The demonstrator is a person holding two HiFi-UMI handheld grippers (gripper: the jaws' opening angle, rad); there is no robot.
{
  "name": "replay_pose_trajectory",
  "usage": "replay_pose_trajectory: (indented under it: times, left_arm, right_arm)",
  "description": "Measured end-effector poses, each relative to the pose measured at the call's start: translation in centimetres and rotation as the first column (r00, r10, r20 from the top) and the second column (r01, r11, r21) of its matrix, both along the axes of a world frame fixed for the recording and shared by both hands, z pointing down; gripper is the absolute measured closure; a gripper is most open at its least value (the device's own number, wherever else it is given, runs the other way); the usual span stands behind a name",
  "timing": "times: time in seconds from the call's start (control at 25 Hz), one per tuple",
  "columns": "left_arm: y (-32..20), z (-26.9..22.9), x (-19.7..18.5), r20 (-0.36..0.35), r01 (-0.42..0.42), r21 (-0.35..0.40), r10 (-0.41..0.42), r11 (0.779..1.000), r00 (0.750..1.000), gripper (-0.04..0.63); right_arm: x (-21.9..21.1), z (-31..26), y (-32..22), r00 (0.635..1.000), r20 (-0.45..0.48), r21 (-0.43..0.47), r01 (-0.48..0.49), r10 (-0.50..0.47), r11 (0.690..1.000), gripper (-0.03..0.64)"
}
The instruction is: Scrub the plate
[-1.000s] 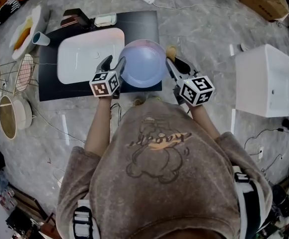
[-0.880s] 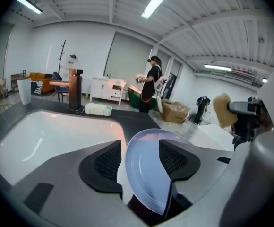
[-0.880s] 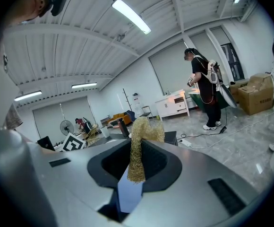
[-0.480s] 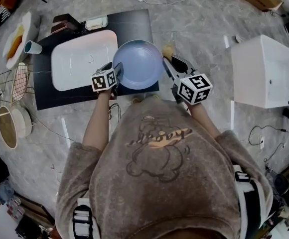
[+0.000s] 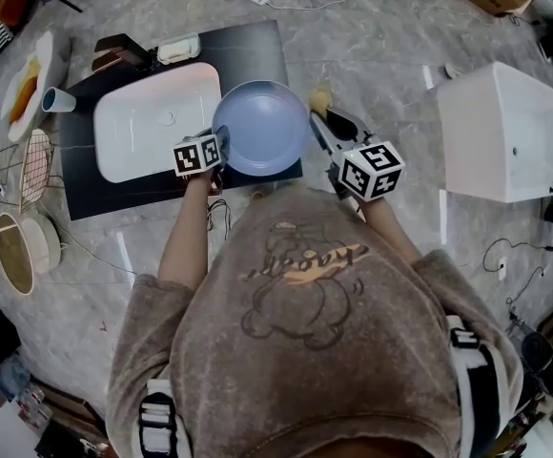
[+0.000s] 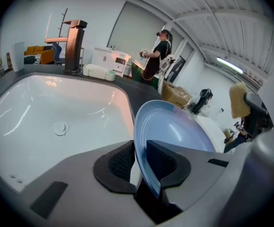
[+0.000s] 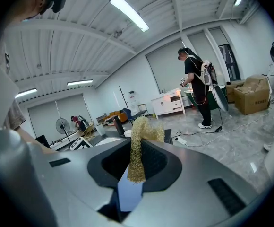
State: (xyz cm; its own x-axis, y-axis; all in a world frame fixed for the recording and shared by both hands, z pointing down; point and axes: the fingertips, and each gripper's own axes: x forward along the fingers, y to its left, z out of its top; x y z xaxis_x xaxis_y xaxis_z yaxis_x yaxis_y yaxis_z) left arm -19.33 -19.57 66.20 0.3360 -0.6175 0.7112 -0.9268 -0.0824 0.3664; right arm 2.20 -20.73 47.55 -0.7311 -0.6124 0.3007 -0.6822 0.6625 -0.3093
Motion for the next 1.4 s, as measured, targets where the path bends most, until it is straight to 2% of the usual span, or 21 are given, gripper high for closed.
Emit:
replay_pose_trajectory:
  times: [0.16,0.32,0.6,0.8,0.96,1.12,1.24,1.4]
  left_arm:
    - [-0.3,-1.1,-0.2,-0.076,0.06,0.019,-0.058,0.998,0.995,0.533]
    - [-1.1,-2.9,-0.1,-0.172,0.108,0.058,-0.097,0.992,0.98,0.563]
    - [-1.1,-5.7,0.6,-0.18,0.117,0.105,-0.097,0.988,0.979,0.562]
    - [-1.5,-9.4,1.1,-0.263,0.18,0.153,-0.135,0.972,0.955,0.561]
    - [-2.0,-13.4,2.2,-0.314,0.205,0.223,-0.129,0.953,0.941,0.561]
    - [-2.1,-16.5,3.1,-0.305,0.196,0.282,-0.106,0.939,0.946,0.561]
    - [-1.9,-18.0,3.6,-0.309,0.196,0.302,-0.098,0.933,0.946,0.561]
    - [-1.8,-19.6,4.3,-0.347,0.205,0.311,-0.09,0.928,0.934,0.561]
  right_arm:
    - [-0.3,-0.2,0.1,1.0,-0.005,0.005,0.009,-0.009,1.0,0.558]
    - [-0.6,-0.2,0.3,1.0,-0.019,0.02,0.025,-0.025,0.999,0.558]
    - [-0.9,-0.9,1.3,0.998,-0.032,0.04,0.057,-0.056,0.998,0.558]
    - [-2.5,-0.8,2.0,0.989,-0.069,0.056,0.137,-0.133,0.989,0.558]
    - [-4.6,-1.2,2.5,0.957,-0.182,0.129,0.251,-0.226,0.959,0.558]
    - [-6.7,-2.2,3.3,0.906,-0.301,0.195,0.363,-0.297,0.911,0.558]
    - [-8.2,-2.1,4.0,0.88,-0.337,0.196,0.413,-0.334,0.89,0.558]
    - [-9.0,-1.5,4.5,0.859,-0.377,0.175,0.434,-0.347,0.884,0.558]
